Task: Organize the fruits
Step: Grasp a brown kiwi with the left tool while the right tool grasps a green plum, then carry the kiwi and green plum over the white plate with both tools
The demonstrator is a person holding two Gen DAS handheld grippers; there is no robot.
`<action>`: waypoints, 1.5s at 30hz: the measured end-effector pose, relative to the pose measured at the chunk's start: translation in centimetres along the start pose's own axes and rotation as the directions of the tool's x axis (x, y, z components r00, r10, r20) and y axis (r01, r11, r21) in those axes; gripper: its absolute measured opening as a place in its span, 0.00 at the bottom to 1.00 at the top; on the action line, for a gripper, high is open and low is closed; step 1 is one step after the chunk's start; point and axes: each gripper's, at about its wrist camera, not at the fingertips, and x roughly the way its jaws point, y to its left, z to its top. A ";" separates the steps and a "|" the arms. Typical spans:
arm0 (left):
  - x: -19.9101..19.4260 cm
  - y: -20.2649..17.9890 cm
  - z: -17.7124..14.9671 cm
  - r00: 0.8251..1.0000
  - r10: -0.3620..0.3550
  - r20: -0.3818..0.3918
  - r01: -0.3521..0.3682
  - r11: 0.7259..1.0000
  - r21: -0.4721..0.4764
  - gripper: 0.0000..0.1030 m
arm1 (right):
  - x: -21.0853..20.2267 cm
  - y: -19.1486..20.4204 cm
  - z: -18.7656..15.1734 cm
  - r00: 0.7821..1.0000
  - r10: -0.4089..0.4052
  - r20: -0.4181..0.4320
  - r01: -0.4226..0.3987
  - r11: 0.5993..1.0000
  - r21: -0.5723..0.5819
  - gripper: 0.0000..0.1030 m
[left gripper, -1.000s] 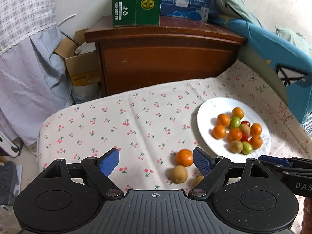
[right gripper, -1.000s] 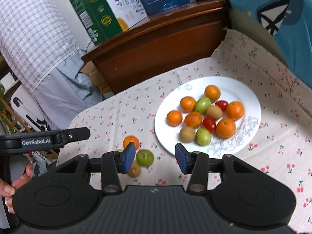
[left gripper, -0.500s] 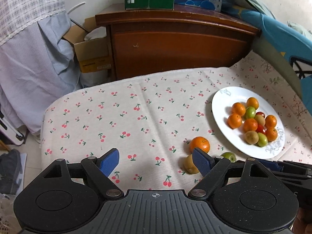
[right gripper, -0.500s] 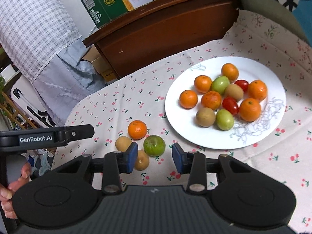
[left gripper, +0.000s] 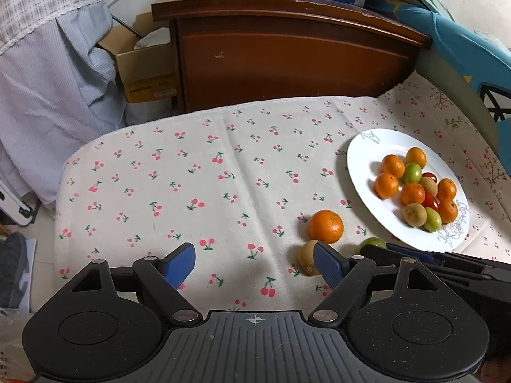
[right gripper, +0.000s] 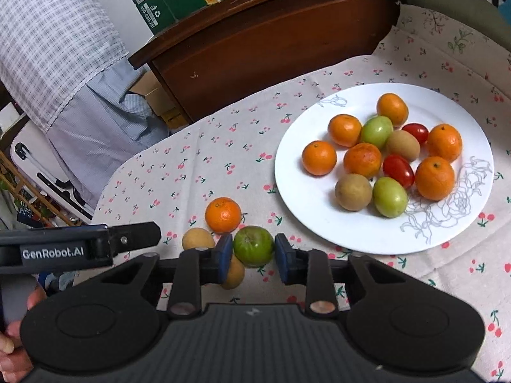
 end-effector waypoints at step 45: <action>3.5 -4.0 -1.4 0.994 -0.106 -0.017 0.108 0.986 0.125 0.24 | -2.1 -1.6 -1.1 0.998 -0.034 -0.052 0.034 0.999 -0.002 0.29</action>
